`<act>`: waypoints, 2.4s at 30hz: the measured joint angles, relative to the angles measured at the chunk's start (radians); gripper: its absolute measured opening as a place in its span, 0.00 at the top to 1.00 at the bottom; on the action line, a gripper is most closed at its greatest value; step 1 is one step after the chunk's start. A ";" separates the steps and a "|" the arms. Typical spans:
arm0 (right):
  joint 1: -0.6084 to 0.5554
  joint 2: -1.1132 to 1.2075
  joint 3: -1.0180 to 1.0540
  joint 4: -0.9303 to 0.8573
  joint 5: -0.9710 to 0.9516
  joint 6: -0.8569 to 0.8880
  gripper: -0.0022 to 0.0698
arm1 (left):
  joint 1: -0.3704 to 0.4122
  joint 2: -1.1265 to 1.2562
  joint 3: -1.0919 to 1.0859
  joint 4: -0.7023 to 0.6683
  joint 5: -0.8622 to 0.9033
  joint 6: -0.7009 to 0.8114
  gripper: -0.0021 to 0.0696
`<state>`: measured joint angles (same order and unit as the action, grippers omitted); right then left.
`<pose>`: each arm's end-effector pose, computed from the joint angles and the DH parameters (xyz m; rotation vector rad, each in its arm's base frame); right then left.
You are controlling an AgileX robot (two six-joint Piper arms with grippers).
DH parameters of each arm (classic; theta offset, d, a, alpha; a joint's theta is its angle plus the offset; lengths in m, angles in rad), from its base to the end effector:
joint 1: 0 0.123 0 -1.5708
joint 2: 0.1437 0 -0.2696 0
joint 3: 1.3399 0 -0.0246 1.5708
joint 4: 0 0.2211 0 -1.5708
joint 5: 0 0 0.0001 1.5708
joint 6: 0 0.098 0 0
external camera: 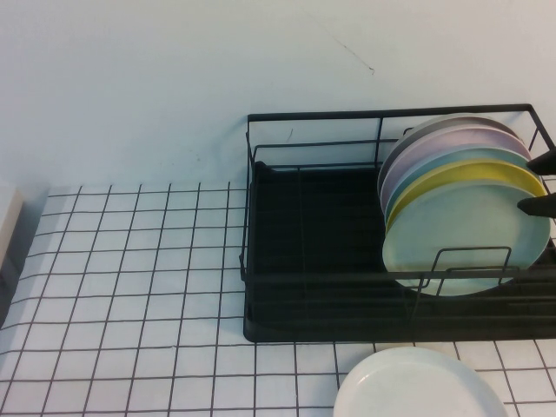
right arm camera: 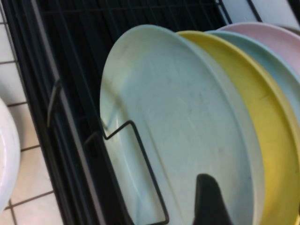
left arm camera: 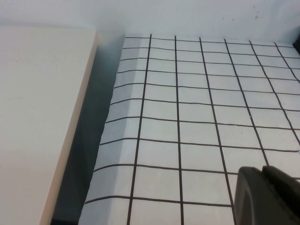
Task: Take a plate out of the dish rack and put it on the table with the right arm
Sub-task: Grasp the plate from the shelf, then place the plate from the table
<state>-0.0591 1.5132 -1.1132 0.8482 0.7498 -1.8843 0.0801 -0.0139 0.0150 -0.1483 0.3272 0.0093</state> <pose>0.2981 0.0326 0.2828 -1.4131 1.7941 0.0164 0.0462 -0.0010 0.1783 -0.1572 1.8021 -0.0793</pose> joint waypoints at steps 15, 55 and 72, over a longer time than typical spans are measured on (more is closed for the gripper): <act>0.000 0.135 -0.001 0.091 -0.097 -0.131 0.46 | 0.000 0.000 0.000 0.000 0.000 0.000 0.97; 0.000 -0.415 0.090 -0.088 0.475 0.993 0.87 | 0.000 0.000 0.000 0.000 0.000 0.000 0.97; 0.000 -0.142 0.424 0.062 0.215 0.635 0.87 | 0.000 0.000 0.000 0.000 0.000 0.000 0.98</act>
<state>-0.0591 1.3713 -0.6890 0.9106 0.9643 -1.2491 0.0801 -0.0139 0.0150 -0.1483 0.3272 0.0093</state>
